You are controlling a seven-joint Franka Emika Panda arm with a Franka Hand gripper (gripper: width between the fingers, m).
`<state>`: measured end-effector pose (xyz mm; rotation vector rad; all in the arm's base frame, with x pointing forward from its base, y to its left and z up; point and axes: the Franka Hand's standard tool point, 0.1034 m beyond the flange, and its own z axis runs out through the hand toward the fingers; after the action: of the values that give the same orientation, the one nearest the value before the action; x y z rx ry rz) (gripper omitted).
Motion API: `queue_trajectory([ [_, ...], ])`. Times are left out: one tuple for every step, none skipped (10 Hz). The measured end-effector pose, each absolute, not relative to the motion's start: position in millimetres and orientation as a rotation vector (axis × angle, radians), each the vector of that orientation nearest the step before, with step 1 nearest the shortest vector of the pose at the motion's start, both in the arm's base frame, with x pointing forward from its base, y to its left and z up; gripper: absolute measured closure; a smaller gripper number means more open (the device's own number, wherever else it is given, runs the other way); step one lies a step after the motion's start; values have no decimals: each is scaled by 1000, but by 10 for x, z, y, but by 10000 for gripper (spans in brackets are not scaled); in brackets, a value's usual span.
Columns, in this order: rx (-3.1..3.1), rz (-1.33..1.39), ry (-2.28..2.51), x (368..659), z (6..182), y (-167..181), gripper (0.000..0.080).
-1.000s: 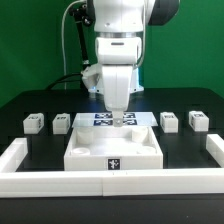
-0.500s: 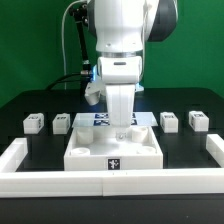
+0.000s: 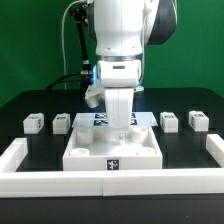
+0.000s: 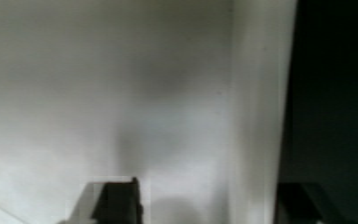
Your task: Assemble square table
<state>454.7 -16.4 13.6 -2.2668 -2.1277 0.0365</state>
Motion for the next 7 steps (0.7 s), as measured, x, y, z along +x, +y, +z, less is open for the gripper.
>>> queue_trajectory([
  [-2267,37,-2128,4546,136,-164,595],
  [-2267,37,-2127,4546,136,-165,721],
  [-2269,34,-2128,4551,140,-167,721],
  [-2269,34,-2128,4552,140,-167,742],
  [-2269,34,-2128,4552,140,-167,742],
  [-2269,34,-2128,4552,140,-167,742],
  [-2269,34,-2128,4552,140,-167,742],
])
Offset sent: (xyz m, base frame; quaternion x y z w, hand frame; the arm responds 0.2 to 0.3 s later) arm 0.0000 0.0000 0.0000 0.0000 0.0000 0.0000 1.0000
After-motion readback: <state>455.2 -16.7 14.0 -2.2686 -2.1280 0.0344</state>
